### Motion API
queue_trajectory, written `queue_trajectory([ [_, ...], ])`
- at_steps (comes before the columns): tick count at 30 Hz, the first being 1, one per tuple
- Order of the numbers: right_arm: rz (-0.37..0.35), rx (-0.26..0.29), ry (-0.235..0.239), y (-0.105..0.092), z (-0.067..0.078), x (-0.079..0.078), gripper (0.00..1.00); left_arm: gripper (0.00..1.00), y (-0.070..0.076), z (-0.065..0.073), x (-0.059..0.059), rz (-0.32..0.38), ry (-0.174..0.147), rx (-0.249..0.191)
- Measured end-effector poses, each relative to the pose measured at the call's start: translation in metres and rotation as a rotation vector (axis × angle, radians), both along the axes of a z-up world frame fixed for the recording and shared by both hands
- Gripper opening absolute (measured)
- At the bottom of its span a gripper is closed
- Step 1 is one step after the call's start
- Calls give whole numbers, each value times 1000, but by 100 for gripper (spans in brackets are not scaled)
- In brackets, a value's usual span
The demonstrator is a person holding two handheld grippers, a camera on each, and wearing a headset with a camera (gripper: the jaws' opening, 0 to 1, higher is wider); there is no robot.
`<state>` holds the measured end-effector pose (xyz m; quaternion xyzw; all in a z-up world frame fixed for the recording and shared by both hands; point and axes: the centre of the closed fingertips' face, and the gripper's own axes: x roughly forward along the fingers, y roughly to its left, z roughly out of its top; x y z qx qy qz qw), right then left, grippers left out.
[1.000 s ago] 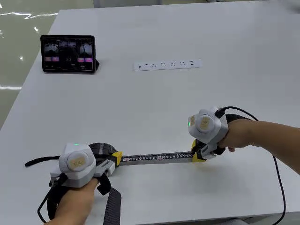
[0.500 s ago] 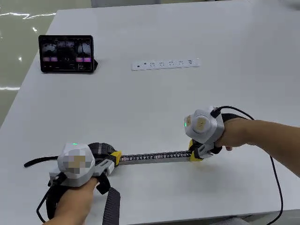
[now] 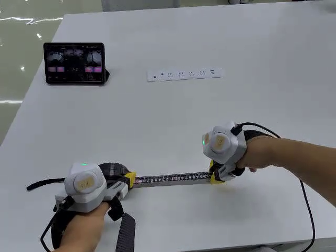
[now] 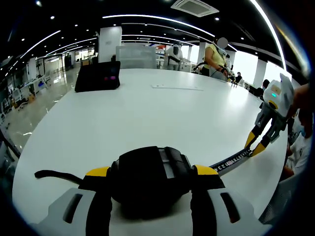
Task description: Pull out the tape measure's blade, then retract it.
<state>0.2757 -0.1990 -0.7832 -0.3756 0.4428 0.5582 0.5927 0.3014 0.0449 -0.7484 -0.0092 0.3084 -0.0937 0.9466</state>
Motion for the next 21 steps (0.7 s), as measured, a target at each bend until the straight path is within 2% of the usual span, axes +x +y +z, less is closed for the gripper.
queue_trajectory([
  [21, 1, 1, 13, 9, -1, 0, 9, 60, 0, -1, 0, 1, 12, -2],
])
